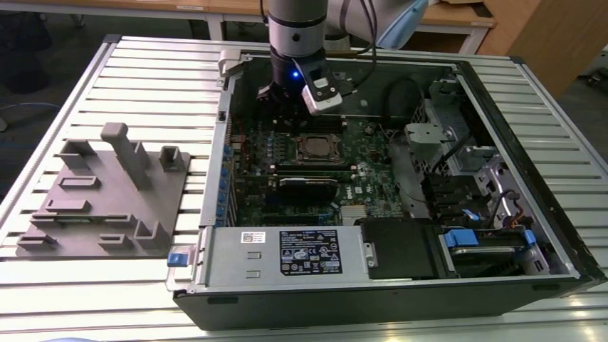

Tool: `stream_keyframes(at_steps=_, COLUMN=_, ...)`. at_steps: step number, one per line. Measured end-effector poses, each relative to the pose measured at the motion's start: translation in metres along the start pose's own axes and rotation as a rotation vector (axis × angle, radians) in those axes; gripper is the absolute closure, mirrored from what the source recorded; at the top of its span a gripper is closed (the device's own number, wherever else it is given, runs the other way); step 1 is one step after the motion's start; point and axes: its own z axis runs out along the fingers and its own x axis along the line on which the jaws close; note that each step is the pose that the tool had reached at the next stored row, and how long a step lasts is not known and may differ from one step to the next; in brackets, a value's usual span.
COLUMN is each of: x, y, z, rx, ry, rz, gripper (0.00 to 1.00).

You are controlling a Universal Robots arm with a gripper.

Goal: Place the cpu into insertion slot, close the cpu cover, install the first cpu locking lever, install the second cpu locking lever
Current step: 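Install the first cpu locking lever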

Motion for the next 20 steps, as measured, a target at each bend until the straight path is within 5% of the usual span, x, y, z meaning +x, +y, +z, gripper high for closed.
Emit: stream_keyframes(at_steps=20, x=-0.0003, y=0.0002, z=-0.0075, rx=0.0000, ry=-0.0001, rz=0.000, gripper=0.89)
